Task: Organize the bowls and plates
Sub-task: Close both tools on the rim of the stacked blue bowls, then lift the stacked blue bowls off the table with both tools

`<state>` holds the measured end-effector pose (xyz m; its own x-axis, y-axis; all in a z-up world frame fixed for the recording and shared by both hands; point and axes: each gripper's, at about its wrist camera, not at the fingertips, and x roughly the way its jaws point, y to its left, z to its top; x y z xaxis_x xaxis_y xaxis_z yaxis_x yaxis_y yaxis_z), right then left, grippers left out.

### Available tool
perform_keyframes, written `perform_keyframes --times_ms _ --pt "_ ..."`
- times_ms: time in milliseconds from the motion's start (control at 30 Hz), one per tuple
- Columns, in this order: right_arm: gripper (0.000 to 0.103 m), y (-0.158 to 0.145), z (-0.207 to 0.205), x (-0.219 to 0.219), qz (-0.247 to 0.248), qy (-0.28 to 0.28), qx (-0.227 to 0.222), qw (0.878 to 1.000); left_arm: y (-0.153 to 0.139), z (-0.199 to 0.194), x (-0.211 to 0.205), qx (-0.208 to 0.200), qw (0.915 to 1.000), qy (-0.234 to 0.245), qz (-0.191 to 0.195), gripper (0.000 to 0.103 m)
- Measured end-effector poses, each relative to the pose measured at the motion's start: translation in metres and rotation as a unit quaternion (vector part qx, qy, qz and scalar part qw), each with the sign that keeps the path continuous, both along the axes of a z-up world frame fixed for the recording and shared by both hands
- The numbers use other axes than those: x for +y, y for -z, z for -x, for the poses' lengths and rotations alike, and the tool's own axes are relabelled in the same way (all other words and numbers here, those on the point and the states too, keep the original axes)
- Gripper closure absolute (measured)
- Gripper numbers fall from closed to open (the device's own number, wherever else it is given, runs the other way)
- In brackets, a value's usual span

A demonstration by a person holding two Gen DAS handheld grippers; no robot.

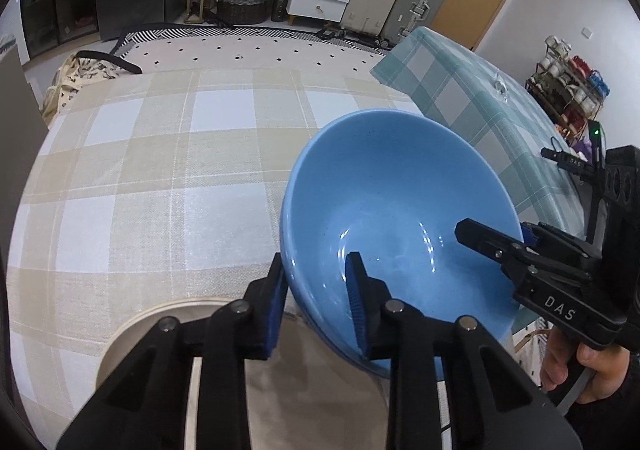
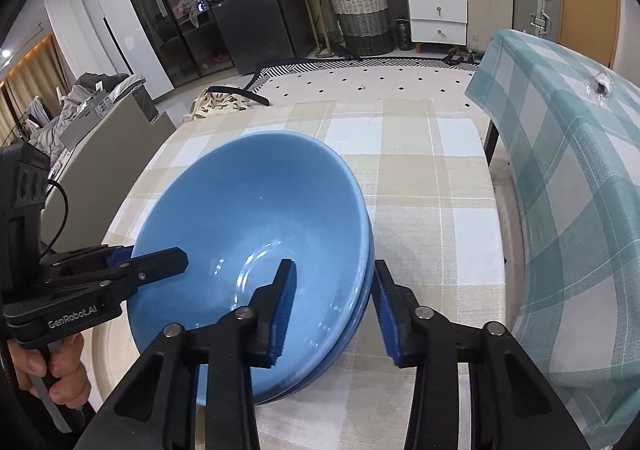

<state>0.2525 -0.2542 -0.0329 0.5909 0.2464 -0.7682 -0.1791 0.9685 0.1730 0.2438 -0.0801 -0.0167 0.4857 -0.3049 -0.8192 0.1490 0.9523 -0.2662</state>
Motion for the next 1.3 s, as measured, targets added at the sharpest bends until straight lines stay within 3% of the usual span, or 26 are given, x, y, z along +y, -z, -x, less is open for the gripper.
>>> perform_keyframes --times_ms 633,1300 --pt "0.065 -0.009 0.010 0.000 0.005 0.005 -0.022 1.000 -0.016 0.007 -0.004 -0.036 0.9993 0.005 -0.013 0.076" --pt "0.065 -0.051 0.046 0.008 0.003 0.000 -0.082 0.997 -0.052 0.036 0.001 -0.085 0.9963 -0.001 -0.014 0.076"
